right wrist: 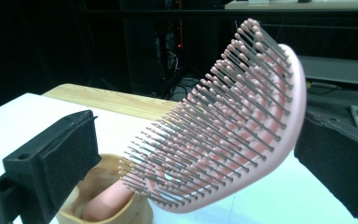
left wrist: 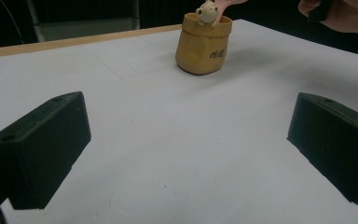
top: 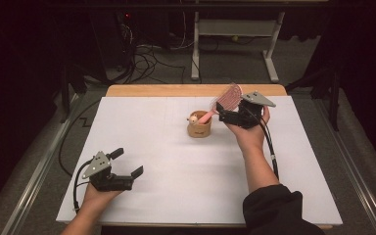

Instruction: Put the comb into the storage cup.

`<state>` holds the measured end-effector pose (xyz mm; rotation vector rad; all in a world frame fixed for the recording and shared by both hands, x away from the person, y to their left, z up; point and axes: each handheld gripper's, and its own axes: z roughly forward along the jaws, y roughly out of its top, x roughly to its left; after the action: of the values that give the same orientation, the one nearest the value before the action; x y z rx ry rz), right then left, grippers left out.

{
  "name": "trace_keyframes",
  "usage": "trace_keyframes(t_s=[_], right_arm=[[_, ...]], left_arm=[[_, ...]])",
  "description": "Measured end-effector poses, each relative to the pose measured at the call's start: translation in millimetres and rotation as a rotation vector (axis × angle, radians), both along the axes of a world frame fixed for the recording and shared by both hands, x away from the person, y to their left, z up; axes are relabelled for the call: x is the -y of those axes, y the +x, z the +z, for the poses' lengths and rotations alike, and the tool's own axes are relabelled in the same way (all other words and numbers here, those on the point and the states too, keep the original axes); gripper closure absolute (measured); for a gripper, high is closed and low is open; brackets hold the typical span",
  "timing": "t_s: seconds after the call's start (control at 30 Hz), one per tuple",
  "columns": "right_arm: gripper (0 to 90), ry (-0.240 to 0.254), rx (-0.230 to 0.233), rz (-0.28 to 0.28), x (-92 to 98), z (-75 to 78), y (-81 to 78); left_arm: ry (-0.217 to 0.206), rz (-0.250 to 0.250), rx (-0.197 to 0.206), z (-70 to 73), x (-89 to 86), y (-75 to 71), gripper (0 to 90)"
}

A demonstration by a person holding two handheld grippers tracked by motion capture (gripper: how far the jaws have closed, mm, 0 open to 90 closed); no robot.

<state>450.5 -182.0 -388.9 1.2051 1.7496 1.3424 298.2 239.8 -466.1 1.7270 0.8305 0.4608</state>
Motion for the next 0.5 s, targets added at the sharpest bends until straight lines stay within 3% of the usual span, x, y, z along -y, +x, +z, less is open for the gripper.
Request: trace_keyframes(t_s=[0.23,0.5], right_arm=[[0.2,-0.017,0.0,0.023,4.2,-0.7,-14.5],[0.2,-0.044,-0.023,0.046,9.0,-18.1,-32.7]], left_arm=[[0.002,0.004,-0.005,-0.4,-1.4,1.2,0.0],[-0.003,0.007,-0.004,-0.2,-2.0,1.4,0.0]])
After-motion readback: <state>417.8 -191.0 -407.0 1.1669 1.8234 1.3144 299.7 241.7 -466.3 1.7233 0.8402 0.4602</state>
